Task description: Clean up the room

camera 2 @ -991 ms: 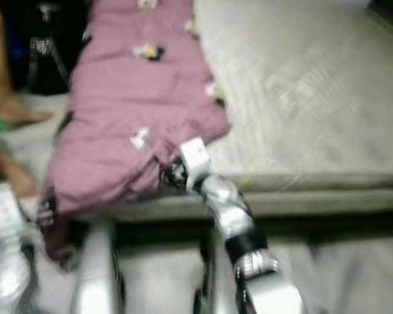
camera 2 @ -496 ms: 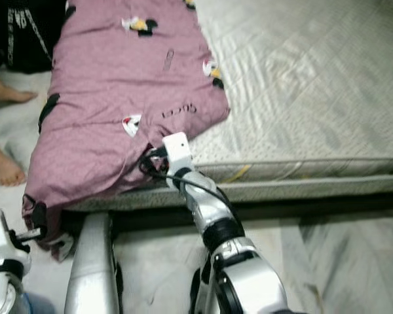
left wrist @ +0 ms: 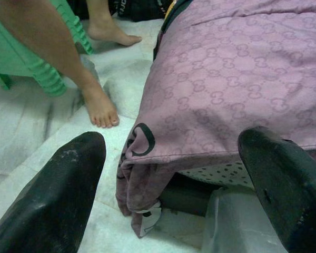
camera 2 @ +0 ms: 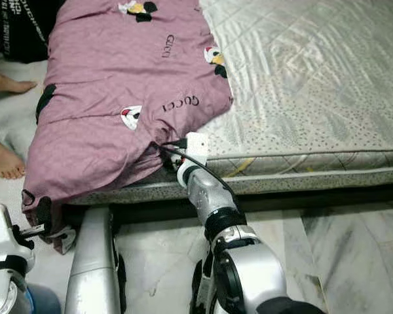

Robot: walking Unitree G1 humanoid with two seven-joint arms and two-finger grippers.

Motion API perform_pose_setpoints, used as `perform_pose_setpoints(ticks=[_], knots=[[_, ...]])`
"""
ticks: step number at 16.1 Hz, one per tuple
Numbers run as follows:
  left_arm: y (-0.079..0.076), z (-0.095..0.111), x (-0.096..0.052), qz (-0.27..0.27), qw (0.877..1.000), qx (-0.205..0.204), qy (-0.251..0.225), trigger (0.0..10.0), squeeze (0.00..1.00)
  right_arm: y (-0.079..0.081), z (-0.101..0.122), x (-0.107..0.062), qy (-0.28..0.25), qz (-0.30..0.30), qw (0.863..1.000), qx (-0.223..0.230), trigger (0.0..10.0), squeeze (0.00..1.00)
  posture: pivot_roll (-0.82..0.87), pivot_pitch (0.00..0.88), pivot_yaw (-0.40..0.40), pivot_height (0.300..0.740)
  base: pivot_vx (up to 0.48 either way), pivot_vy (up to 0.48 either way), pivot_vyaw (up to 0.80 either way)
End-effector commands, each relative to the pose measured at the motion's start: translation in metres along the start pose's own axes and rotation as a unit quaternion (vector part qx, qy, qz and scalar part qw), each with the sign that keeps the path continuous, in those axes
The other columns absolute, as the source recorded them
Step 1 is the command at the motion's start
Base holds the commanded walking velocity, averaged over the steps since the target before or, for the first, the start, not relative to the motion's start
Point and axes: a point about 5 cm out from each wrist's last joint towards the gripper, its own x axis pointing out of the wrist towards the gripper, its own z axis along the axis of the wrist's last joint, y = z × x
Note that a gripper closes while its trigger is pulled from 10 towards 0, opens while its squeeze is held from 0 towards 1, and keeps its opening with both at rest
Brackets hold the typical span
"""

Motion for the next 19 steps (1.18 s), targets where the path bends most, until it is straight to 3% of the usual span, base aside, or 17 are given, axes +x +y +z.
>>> perform_pose_setpoints(ticks=[1, 6, 7, 8, 10, 12, 14, 17, 19], knots=[[0.0, 0.0, -0.001, 0.0, 1.0, 0.004, 0.004, 10.0, 0.0, 0.085, -0.025, 0.004, 0.05, 0.074, 0.994, 0.056, 0.0, 0.0, 0.23, 0.239, -0.099, 0.522, 0.0, 0.0, 0.0], [-0.003, -0.001, 0.005, -0.01, 1.0, 0.001, 0.007, 10.0, 0.0, 0.005, -0.018, 0.0, 0.037, -0.064, 0.995, 0.063, 0.0, 0.0, 0.21, 0.218, -0.091, 0.522, 0.0, 0.0, 0.0], [-0.006, -0.001, 0.007, -0.015, 1.0, 0.001, 0.008, 10.0, 0.0, -0.017, -0.016, -0.005, 0.035, -0.093, 0.993, 0.059, 0.0, 0.0, 0.2, 0.212, -0.087, 0.522, 0.0, 0.0, 0.0], [-0.006, -0.001, 0.008, -0.017, 1.0, 0.001, 0.007, 10.0, 0.0, -0.023, -0.015, -0.007, 0.034, -0.101, 0.993, 0.058, 0.0, 0.0, 0.2, 0.212, -0.087, 0.522, 0.0, 0.0, 0.0], [-0.008, -0.001, 0.011, -0.024, 1.0, 0.002, 0.008, 10.0, 0.0, -0.053, -0.011, -0.018, 0.033, -0.136, 0.988, 0.062, 0.0, 0.0, 0.18, 0.199, -0.08, 0.522, 0.0, 0.0, 0.0], [-0.01, -0.002, 0.013, -0.03, 0.999, 0.002, 0.011, 10.0, 0.0, -0.069, -0.012, -0.033, 0.038, -0.151, 0.986, 0.059, 0.0, 0.0, 0.17, 0.192, -0.076, 0.522, 0.0, 0.0, 0.0], [-0.014, -0.003, 0.018, -0.041, 0.999, 0.001, 0.012, 10.0, 0.0, -0.09, -0.013, -0.063, 0.05, -0.171, 0.983, 0.055, 0.0, 0.0, 0.15, 0.179, -0.073, 0.522, 0.0, 0.0, 0.0], [-0.018, -0.003, 0.024, -0.052, 0.999, 0.0, 0.012, 10.0, 0.0, -0.098, -0.008, -0.091, 0.037, -0.174, 0.984, 0.032, 0.0, 0.0, 0.13, 0.157, -0.066, 0.522, 0.0, 0.0, 0.0], [-0.02, -0.003, 0.027, -0.055, 0.998, 0.0, 0.011, 10.0, 0.0, -0.102, -0.008, -0.098, 0.023, -0.175, 0.984, 0.003, 0.0, 0.0, 0.12, 0.147, -0.063, 0.522, 0.0, 0.0, 0.0]])
